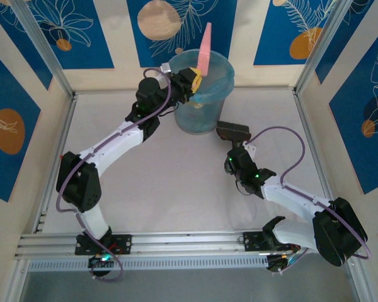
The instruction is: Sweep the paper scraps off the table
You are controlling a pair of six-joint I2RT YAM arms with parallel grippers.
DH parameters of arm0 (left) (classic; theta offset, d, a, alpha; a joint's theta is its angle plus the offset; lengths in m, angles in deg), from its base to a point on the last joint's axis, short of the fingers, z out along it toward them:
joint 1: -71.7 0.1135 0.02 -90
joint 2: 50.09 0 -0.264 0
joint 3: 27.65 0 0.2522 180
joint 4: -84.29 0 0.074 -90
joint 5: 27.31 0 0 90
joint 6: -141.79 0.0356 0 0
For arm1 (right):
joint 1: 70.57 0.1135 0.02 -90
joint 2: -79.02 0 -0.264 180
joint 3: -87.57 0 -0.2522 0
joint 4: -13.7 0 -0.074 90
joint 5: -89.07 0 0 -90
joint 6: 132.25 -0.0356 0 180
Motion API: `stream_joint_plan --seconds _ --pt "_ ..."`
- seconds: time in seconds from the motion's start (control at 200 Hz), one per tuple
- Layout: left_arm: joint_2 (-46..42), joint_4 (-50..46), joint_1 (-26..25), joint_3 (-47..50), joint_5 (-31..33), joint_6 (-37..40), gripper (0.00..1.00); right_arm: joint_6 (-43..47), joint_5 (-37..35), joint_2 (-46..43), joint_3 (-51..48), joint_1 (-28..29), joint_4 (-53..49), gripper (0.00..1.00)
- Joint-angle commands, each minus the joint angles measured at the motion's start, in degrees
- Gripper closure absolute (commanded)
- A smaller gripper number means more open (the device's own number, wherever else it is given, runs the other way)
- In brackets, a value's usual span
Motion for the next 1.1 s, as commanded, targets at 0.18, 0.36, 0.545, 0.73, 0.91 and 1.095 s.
stream_joint_plan --seconds 0.18,0.36,0.545,0.73,0.91,1.095 --pt "-17.7 -23.1 -3.6 4.1 -3.5 23.9 1.0 0.6 -4.1 -3.6 0.5 0.4 0.7 1.0" --pt "-30.9 -45.4 -3.8 8.8 1.8 39.1 1.0 1.7 -4.0 -7.5 -2.2 0.6 3.2 1.0" --pt "-44.0 -69.1 -3.8 9.9 12.6 55.2 1.0 4.4 -0.8 -12.3 -5.9 0.7 8.7 1.0" --pt "-58.1 -80.2 -3.8 15.2 30.0 63.9 1.0 9.5 0.6 -17.8 -9.9 3.1 15.1 1.0" --pt "-68.4 -80.7 -3.8 25.7 40.8 67.0 1.0 12.3 -5.0 -21.6 -10.3 5.6 14.5 1.0" --pt "-72.9 -80.0 -3.7 32.0 42.9 67.4 1.0 11.5 -5.0 -29.7 -10.1 7.5 10.8 1.0"
